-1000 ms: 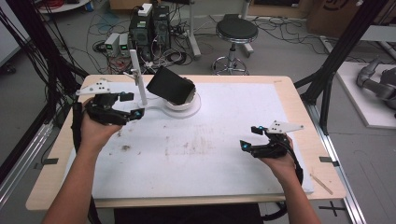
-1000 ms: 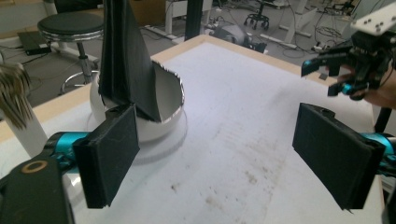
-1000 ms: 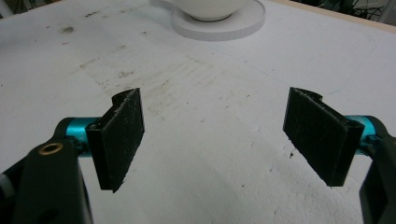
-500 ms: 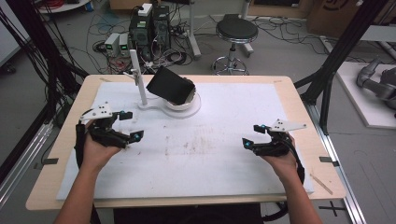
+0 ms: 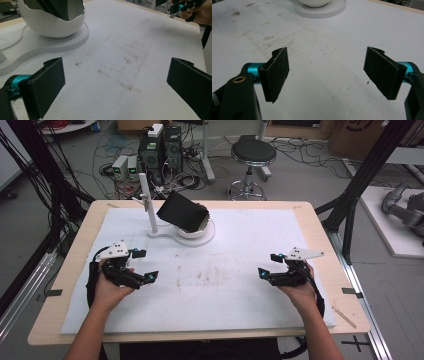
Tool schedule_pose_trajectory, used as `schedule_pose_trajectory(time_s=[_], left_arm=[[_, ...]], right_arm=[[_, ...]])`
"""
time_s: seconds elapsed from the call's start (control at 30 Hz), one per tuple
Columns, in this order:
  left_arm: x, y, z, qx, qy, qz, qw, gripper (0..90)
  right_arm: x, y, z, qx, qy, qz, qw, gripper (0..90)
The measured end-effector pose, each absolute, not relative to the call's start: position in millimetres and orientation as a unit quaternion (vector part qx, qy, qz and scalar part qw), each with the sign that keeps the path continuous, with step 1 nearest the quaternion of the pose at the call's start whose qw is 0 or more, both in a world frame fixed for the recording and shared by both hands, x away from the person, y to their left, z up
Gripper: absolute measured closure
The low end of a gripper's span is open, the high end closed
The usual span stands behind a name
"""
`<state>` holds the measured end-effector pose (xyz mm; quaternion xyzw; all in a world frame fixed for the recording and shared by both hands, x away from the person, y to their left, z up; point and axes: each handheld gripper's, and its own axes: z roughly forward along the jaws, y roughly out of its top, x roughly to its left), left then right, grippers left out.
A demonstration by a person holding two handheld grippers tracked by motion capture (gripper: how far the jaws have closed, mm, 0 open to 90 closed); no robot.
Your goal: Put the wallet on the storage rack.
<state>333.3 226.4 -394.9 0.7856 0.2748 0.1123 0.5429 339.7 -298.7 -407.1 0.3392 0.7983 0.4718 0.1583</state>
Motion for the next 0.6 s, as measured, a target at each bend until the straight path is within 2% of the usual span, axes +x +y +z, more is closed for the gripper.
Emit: schedule_pose_trajectory(time_s=[0.6], left_arm=[[334.7, 224.7, -396.0, 0.787, 0.284, 0.115, 0.535, 1.6]], right_arm=[[339.8, -300.3, -406.8, 0.34, 0.798, 0.473, 0.157, 21.1]])
